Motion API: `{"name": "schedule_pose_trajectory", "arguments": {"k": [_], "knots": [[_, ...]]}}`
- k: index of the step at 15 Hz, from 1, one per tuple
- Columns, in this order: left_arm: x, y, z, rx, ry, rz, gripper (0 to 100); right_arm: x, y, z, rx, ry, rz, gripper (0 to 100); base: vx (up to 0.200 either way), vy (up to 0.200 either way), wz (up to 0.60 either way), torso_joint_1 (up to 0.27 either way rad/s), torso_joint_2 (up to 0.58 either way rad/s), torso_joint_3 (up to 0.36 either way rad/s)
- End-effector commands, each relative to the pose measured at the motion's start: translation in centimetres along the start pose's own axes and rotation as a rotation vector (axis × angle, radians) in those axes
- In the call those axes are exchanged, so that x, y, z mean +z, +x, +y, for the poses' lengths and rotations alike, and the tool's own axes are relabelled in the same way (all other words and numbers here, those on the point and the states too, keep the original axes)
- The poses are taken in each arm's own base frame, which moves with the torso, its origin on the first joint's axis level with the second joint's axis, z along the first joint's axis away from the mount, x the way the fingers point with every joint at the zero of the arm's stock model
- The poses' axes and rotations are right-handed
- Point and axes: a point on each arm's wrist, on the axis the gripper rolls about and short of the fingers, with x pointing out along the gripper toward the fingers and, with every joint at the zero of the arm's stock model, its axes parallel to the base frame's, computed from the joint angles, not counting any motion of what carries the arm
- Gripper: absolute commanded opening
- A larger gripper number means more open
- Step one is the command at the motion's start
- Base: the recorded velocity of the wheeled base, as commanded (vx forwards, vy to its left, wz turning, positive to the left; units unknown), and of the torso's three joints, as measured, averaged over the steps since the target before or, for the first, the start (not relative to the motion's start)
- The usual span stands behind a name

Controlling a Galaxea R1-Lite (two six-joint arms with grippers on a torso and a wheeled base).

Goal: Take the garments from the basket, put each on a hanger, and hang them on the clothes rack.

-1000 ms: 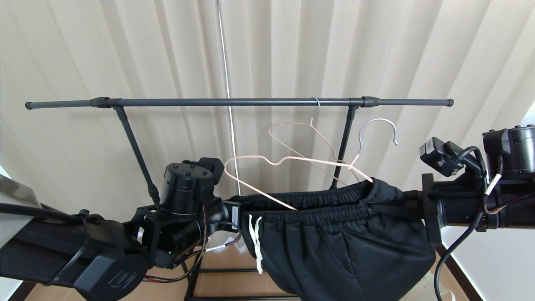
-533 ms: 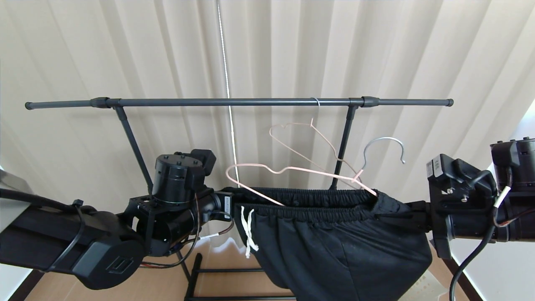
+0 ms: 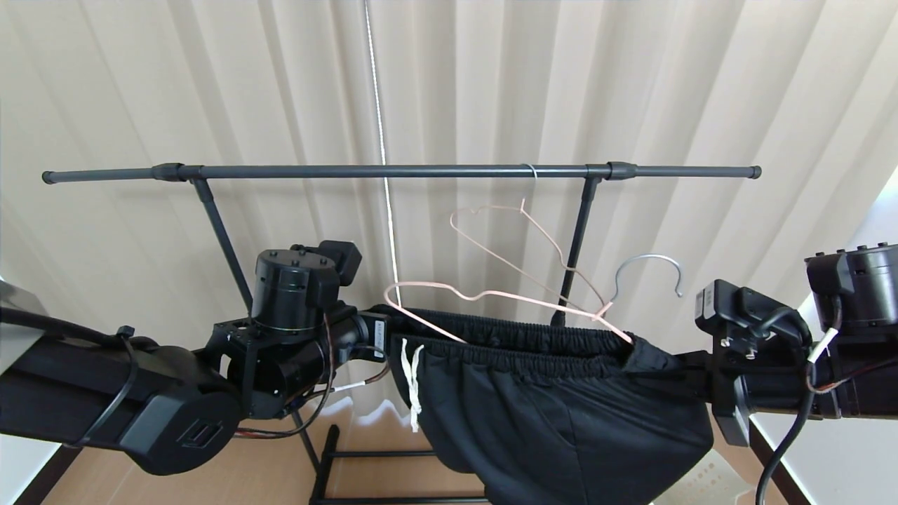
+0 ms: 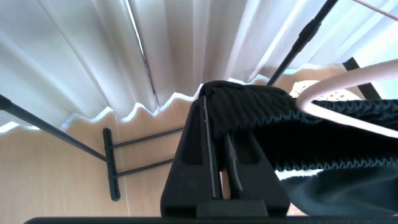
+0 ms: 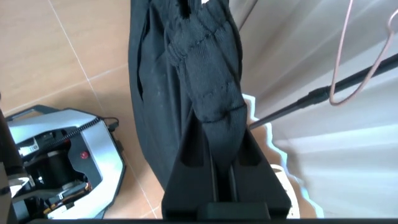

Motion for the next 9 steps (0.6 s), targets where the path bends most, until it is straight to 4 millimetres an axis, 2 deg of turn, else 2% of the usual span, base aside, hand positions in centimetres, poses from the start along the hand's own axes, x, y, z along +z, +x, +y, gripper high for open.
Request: {"name": "schedule_pose_trajectory", "arguments": {"k": [1, 9], "knots": [[0.4, 0.1, 0.0, 0.002, -0.003, -0.012, 0, -0.2, 0.8, 0.3, 0.013, -0.001, 0.031, 0, 0.000, 0.000, 0.00, 0.000, 0.00, 0.000], [1.2, 0.0, -0.1, 0.030, 0.077, 0.016, 0, -1.2, 3.8, 0.3, 0.032, 0.015, 0.141, 0, 0.000, 0.000, 0.00, 0.000, 0.00, 0.000]]}}
